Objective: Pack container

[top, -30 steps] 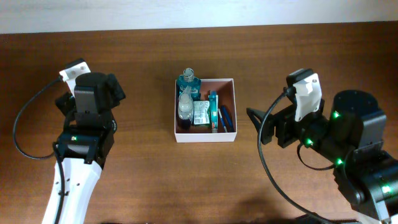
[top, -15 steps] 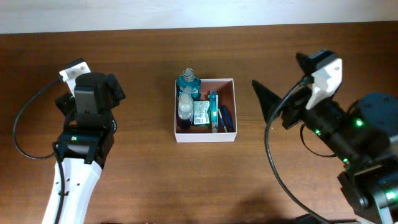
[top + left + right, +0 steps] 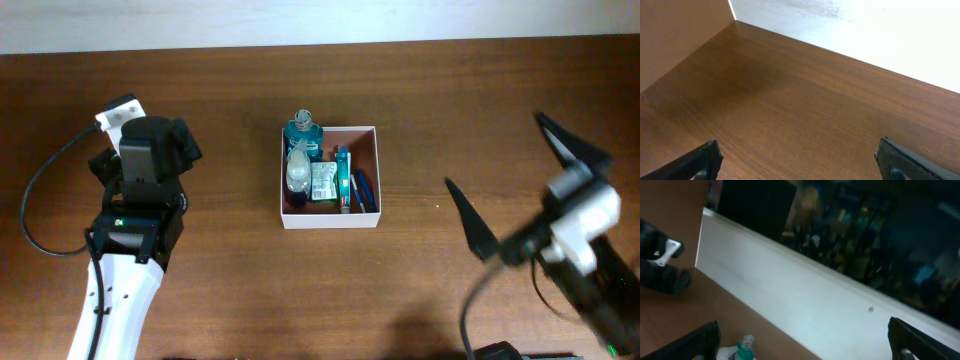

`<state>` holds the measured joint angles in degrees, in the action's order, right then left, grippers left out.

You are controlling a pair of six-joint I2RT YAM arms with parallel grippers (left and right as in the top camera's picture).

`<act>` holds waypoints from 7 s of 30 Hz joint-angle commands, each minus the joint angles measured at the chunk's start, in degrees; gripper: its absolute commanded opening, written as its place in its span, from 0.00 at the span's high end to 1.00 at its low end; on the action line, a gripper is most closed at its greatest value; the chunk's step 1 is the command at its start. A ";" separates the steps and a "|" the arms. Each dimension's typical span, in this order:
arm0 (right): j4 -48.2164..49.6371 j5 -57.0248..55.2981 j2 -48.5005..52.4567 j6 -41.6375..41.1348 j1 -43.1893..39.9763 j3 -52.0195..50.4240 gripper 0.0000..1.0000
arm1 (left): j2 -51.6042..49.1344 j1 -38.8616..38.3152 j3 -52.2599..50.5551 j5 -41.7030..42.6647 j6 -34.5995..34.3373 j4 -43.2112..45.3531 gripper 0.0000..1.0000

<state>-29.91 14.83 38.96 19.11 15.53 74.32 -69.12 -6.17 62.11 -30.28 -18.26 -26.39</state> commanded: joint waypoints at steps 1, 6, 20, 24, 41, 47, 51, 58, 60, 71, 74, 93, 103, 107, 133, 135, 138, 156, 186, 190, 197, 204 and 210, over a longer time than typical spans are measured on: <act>1.77 -0.33 -6.43 2.10 0.04 -5.27 0.02 | -0.31 0.22 0.39 -0.61 -0.79 0.13 0.01; 11.69 -0.55 -15.50 2.12 -2.23 -17.27 0.01 | -0.31 0.22 0.39 -0.59 -0.81 0.13 0.01; 47.74 -0.76 -34.03 2.10 -6.14 -55.23 0.01 | -0.31 0.22 0.39 -0.61 -0.79 0.13 0.01; 49.51 -0.76 -38.77 2.10 -8.87 -60.46 0.01 | -0.31 0.22 0.39 -0.61 -0.81 0.13 0.01; 48.54 -3.48 -38.77 2.08 -13.05 -73.09 0.01 | -0.31 0.22 0.39 -0.59 -0.81 0.13 0.01; 42.64 -5.03 -38.77 2.10 -13.05 -73.20 0.01 | -0.31 0.22 0.39 -0.61 -0.79 0.13 0.01; 39.17 -5.01 -38.77 2.10 -13.05 -73.55 0.02 | -0.31 0.22 0.39 -0.61 -0.81 0.13 0.01; 35.34 -6.12 -38.77 2.10 -13.05 -74.01 0.02 | -0.31 0.22 0.39 -0.59 -0.81 0.13 0.01; 33.57 -6.54 -38.77 2.10 -13.05 -74.01 0.01 | -0.31 0.22 0.39 -0.61 -0.81 0.13 0.01; 26.23 -6.51 -38.71 1.62 -13.00 -74.01 0.02 | -0.31 0.22 0.39 -0.61 -0.81 0.13 0.01; 26.23 -6.51 -38.71 1.62 -12.98 -74.01 0.01 | -0.31 0.22 0.39 -0.61 -0.81 0.13 0.01; 26.23 -6.51 -38.69 1.62 -12.98 -74.01 0.01 | -0.31 0.22 0.39 -0.59 -0.81 0.13 0.01; 26.23 -6.51 -38.69 1.62 -12.98 -74.01 0.01 | -0.31 0.22 0.39 -0.61 -0.79 0.13 0.01; 26.23 -6.51 -38.69 1.62 -12.98 -74.01 0.01 | -0.31 0.22 0.39 -0.61 -0.79 0.13 0.01; 26.23 -6.51 -38.71 1.62 -12.98 -74.01 0.01 | 35.60 0.22 -24.02 6.99 -1.27 -8.76 0.01; 26.23 -6.49 -38.69 1.62 -12.98 -74.01 0.01 | 39.10 0.24 -28.48 6.99 -1.51 -6.40 0.01; 26.23 -6.51 -38.69 1.62 -12.98 -74.01 0.02 | 44.15 0.22 -34.67 7.21 -1.70 -1.55 0.01; 26.23 -6.51 -38.71 1.62 -12.98 -74.01 0.01 | 59.58 0.37 -57.48 8.48 -1.66 28.30 0.01; 26.23 -6.51 -38.69 1.62 -12.98 -74.01 0.02 | 68.83 6.08 -61.59 17.66 16.63 22.86 0.01; 26.23 -6.51 -38.69 1.62 -12.98 -74.01 0.01 | 68.76 6.08 -61.59 17.64 16.63 22.86 0.01; 26.23 -6.51 -38.69 1.62 -12.98 -74.01 0.01 | 68.76 6.08 -61.59 17.64 16.63 22.86 0.01; 26.23 -6.51 -38.69 1.62 -12.98 -74.01 0.02 | 68.76 6.08 -61.59 17.64 16.63 22.86 0.00; 26.23 -6.51 -38.71 1.62 -12.98 -74.01 0.01 | 68.76 6.08 -61.59 17.64 16.63 22.86 0.01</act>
<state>-3.44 8.84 0.80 21.19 3.03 0.67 -0.95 -0.38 0.97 -13.45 -2.57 -3.49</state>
